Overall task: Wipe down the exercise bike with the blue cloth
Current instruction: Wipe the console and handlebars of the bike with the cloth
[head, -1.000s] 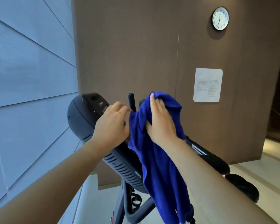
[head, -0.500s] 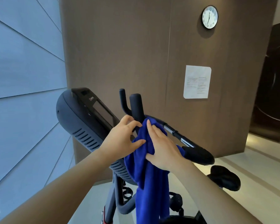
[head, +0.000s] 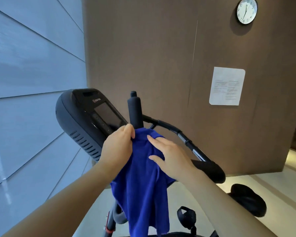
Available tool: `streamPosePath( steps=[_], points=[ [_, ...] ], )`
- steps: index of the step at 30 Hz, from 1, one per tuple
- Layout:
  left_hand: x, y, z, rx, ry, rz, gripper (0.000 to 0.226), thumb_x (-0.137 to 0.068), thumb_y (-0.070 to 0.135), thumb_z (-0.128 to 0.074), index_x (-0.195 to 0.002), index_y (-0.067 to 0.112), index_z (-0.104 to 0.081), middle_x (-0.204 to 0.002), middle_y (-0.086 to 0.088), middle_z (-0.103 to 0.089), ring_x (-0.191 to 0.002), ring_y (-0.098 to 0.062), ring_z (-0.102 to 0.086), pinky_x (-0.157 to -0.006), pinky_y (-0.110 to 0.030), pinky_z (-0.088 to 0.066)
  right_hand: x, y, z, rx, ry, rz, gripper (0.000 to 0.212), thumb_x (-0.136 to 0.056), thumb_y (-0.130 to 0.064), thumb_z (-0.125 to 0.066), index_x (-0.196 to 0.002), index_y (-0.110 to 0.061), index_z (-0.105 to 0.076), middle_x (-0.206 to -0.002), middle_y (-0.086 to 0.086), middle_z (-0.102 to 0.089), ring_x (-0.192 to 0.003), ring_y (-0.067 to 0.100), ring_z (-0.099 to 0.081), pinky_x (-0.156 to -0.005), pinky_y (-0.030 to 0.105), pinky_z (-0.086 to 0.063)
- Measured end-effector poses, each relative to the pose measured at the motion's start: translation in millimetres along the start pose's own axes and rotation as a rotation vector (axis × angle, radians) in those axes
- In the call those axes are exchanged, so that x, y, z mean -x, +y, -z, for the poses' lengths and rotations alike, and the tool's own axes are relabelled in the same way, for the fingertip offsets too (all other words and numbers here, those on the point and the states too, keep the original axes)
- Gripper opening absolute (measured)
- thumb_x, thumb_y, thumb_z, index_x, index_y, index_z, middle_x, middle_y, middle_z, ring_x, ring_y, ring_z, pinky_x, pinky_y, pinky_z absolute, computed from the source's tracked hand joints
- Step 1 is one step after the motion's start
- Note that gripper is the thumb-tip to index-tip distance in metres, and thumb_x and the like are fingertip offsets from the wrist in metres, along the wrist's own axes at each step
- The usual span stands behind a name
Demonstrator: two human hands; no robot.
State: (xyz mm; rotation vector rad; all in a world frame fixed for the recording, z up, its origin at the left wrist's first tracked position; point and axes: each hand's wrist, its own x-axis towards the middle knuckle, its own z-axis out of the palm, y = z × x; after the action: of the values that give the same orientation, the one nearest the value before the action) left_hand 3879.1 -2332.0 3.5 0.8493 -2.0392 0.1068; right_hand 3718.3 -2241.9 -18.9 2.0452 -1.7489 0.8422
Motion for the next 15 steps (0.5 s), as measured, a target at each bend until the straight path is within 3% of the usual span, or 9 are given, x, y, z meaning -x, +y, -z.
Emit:
streamPosePath(
  steps=[4, 6, 8, 10, 12, 15],
  points=[
    [41, 22, -21, 0.067, 0.020, 0.043, 0.022, -0.089, 0.013, -0.050, -0.112, 0.011, -0.049, -0.106, 0.003, -0.046, -0.072, -0.009, -0.048, -0.064, -0.009, -0.035, 2, 6, -15, -0.007, 0.121, 0.069, 0.059, -0.090, -0.031, -0.057, -0.143, -0.024, -0.031, -0.133, -0.002, -0.049, -0.119, 0.013, -0.045, -0.092, 0.021, -0.037],
    [58, 36, -34, 0.143, -0.021, 0.085, 0.044, -0.094, 0.028, -0.046, -0.132, 0.008, -0.033, -0.132, -0.006, -0.033, -0.101, -0.010, -0.048, -0.084, 0.001, -0.029, 6, 16, -11, -0.074, 0.165, 0.154, 0.053, -0.086, -0.027, -0.064, -0.135, -0.019, -0.045, -0.125, -0.001, -0.058, -0.113, 0.014, -0.052, -0.092, 0.021, -0.041],
    [66, 50, -49, 0.172, -0.067, 0.174, 0.067, -0.096, 0.041, -0.034, -0.146, 0.009, -0.003, -0.153, -0.008, 0.002, -0.139, -0.016, -0.011, -0.106, -0.013, -0.011, 14, 31, -5, -0.149, 0.240, 0.229, 0.044, -0.082, -0.023, -0.069, -0.124, -0.014, -0.058, -0.116, 0.001, -0.064, -0.108, 0.014, -0.059, -0.091, 0.028, -0.049],
    [64, 62, -64, 0.147, -0.070, 0.252, 0.074, -0.095, 0.045, -0.028, -0.145, 0.011, 0.015, -0.152, -0.007, 0.025, -0.139, -0.013, 0.016, -0.114, -0.026, -0.002, 22, 49, 2, -0.164, 0.305, 0.267, 0.037, -0.081, -0.022, -0.069, -0.116, -0.012, -0.063, -0.111, 0.001, -0.067, -0.104, 0.013, -0.061, -0.089, 0.029, -0.050],
    [57, 70, -73, 0.083, -0.031, 0.286, 0.078, -0.095, 0.044, -0.031, -0.143, 0.009, 0.018, -0.148, -0.010, 0.033, -0.138, -0.019, 0.026, -0.117, -0.037, 0.000, 27, 63, 7, -0.159, 0.346, 0.294, 0.032, -0.081, -0.020, -0.069, -0.112, -0.011, -0.065, -0.110, 0.002, -0.066, -0.104, 0.012, -0.060, -0.088, 0.027, -0.050],
    [34, 65, -74, -0.048, 0.061, 0.251, 0.080, -0.093, 0.048, -0.032, -0.144, 0.007, 0.013, -0.147, -0.010, 0.032, -0.136, -0.021, 0.031, -0.116, -0.040, 0.003, 29, 76, 13, -0.148, 0.378, 0.316, 0.028, -0.082, -0.018, -0.068, -0.108, -0.010, -0.066, -0.110, 0.003, -0.063, -0.103, 0.010, -0.057, -0.091, 0.017, -0.045]
  ],
)
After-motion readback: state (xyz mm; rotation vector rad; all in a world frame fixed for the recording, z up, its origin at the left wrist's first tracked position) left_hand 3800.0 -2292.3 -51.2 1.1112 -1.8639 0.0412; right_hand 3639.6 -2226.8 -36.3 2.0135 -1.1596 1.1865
